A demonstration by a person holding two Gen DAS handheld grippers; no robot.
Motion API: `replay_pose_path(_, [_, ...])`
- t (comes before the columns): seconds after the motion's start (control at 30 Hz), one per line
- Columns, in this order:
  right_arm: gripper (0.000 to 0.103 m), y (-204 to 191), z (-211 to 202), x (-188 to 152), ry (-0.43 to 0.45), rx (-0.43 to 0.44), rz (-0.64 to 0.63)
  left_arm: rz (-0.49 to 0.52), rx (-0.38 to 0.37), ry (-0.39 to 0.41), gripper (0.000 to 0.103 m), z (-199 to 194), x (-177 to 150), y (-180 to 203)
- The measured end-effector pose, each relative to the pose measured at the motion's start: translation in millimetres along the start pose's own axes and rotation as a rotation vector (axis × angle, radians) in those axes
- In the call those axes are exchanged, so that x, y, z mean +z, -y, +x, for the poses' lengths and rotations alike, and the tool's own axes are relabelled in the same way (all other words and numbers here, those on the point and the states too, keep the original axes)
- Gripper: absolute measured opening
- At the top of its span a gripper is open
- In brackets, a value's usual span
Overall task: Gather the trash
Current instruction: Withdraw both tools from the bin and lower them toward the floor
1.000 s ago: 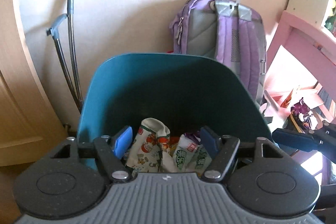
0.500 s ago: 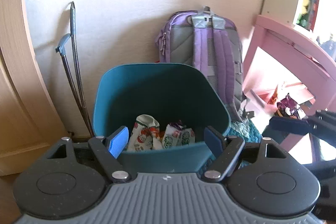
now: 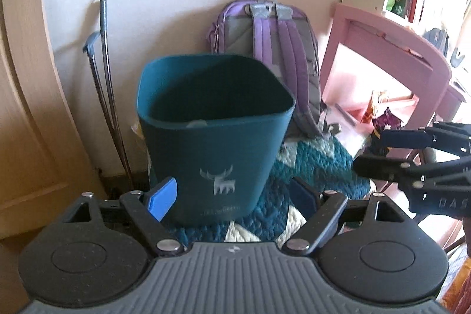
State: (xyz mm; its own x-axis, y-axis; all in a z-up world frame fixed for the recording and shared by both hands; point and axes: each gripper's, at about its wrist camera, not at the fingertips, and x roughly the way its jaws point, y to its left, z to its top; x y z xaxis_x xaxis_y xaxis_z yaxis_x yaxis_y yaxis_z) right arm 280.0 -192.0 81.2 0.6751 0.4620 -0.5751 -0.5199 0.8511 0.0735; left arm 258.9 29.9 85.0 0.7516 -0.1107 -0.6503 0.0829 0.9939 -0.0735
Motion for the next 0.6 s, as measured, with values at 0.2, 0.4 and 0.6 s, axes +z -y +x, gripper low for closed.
replay_pose_path(0.2, [0.063, 7, 13, -39, -0.051, 0.012, 0.043, -0.05, -0.018, -0.042, 0.084, 16, -40, -5])
replay_pose_path(0.4, [0.063, 14, 40, -88, -0.098, -0.029, 0.059, -0.067, -0.005, -0.077, 0.102, 45, -79, -7])
replay_pose_path(0.6, [0.064, 22, 81, -144, -0.208, -0.017, 0.077, -0.125, 0.014, -0.153, 0.102, 90, -127, -14])
